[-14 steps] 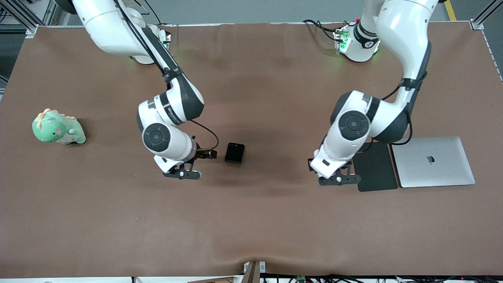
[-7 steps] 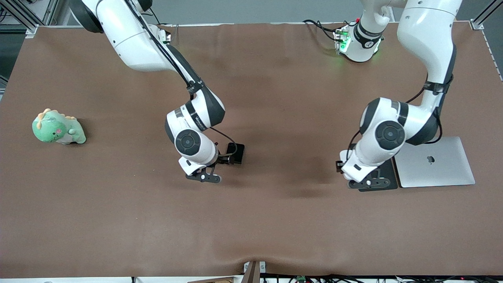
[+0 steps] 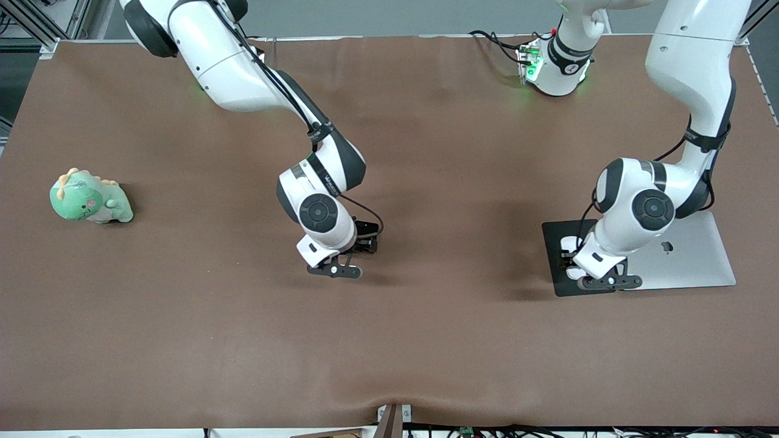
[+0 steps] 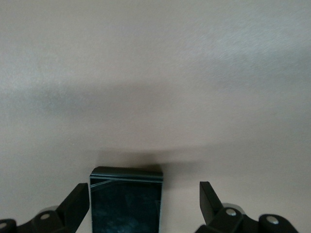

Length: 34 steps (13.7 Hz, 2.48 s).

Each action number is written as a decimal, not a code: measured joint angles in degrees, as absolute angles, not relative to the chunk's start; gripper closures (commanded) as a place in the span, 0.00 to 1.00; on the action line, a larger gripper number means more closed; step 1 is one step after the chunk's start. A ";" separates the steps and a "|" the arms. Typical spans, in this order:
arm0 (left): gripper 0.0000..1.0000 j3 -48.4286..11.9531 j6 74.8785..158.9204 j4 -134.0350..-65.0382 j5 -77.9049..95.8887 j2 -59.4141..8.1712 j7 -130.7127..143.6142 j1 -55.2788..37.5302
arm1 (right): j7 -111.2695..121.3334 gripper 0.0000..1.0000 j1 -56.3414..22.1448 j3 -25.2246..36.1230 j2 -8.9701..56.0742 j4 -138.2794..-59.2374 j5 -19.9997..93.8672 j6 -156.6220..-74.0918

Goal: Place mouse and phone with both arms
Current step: 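Lower the mouse onto the pad, open the left gripper while the right lifts the phone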

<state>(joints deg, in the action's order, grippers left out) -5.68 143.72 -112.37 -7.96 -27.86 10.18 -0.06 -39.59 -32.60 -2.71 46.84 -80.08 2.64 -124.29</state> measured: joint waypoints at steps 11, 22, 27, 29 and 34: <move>0.58 -5.70 147.63 -114.90 -7.88 -30.14 9.71 2.39 | -44.82 0.00 -34.79 -2.67 49.79 -80.07 1.37 -127.76; 0.00 -5.88 150.78 -114.74 -7.88 -32.24 9.80 2.93 | -52.21 0.50 -35.46 -2.39 50.42 -80.19 1.35 -129.13; 0.00 -7.24 151.04 -113.80 -7.87 -30.60 9.80 2.87 | -51.07 0.89 -31.86 -1.40 49.45 -79.48 1.34 -128.06; 0.00 -7.60 149.03 -113.43 -7.87 -27.18 9.78 2.87 | -46.35 0.91 -28.36 -1.34 47.27 -78.62 1.34 -121.94; 0.00 -7.99 135.55 -111.69 -7.87 -15.69 9.28 2.87 | -29.43 0.93 -17.72 -1.18 38.91 -80.88 1.34 -108.42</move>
<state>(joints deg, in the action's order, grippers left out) -7.99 135.55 -111.69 -7.87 -15.69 9.28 2.87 -29.43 -17.72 -1.18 38.91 -80.88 1.34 -108.42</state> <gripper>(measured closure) 0.000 0.198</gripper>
